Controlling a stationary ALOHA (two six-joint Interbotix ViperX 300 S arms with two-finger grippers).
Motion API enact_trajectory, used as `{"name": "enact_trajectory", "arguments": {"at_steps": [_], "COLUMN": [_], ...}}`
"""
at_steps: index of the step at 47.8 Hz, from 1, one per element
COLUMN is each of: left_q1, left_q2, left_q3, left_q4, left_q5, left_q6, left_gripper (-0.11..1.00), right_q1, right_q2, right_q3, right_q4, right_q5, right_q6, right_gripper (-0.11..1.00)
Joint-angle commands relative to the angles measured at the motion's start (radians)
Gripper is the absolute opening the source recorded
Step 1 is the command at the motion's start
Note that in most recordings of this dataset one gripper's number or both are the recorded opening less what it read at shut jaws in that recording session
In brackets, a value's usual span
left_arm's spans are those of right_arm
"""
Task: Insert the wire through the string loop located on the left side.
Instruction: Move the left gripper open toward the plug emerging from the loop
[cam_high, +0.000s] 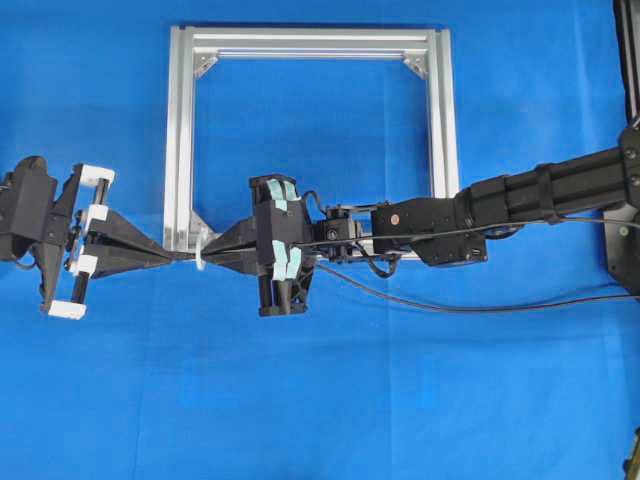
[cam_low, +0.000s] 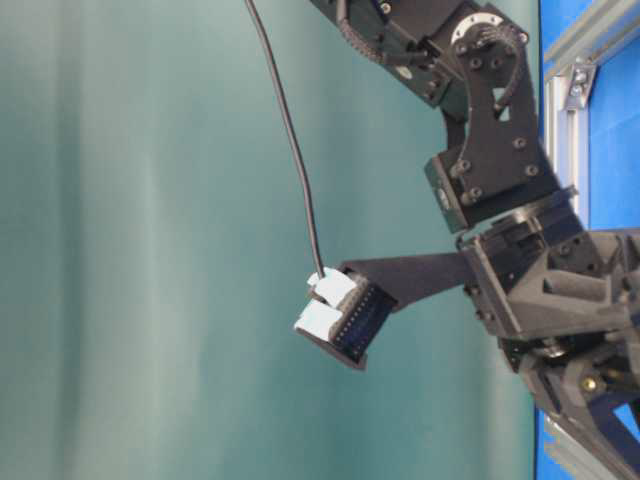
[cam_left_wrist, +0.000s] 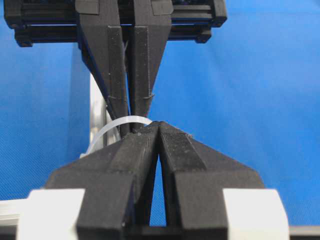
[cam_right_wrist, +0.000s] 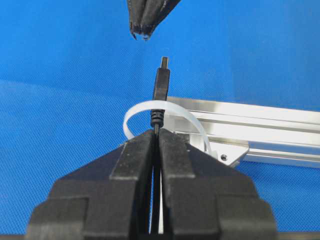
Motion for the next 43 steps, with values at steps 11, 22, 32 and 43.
{"name": "enact_trajectory", "arguments": {"at_steps": [11,22,32,43], "left_q1": [0.002,0.002,0.005,0.035], "left_q2": [-0.005,-0.005,-0.005,0.014], "left_q3": [-0.015,-0.017,-0.026,-0.031], "left_q4": [0.003,0.002,0.0,0.0], "left_q5": [0.023,0.061,0.071,0.084], "left_q6": [0.0,0.002,0.0,0.0], "left_gripper": [0.02,0.59,0.88,0.85], "right_q1": [0.005,0.006,0.008,0.008], "right_q2": [-0.021,-0.021,-0.021,-0.021], "right_q3": [-0.014,-0.014,-0.014,-0.014], "right_q4": [0.002,0.002,0.002,0.002], "right_q5": [-0.008,-0.008,-0.008,-0.009], "right_q6": [0.002,0.0,0.002,0.002], "right_gripper": [0.01,0.01,0.01,0.01]}}
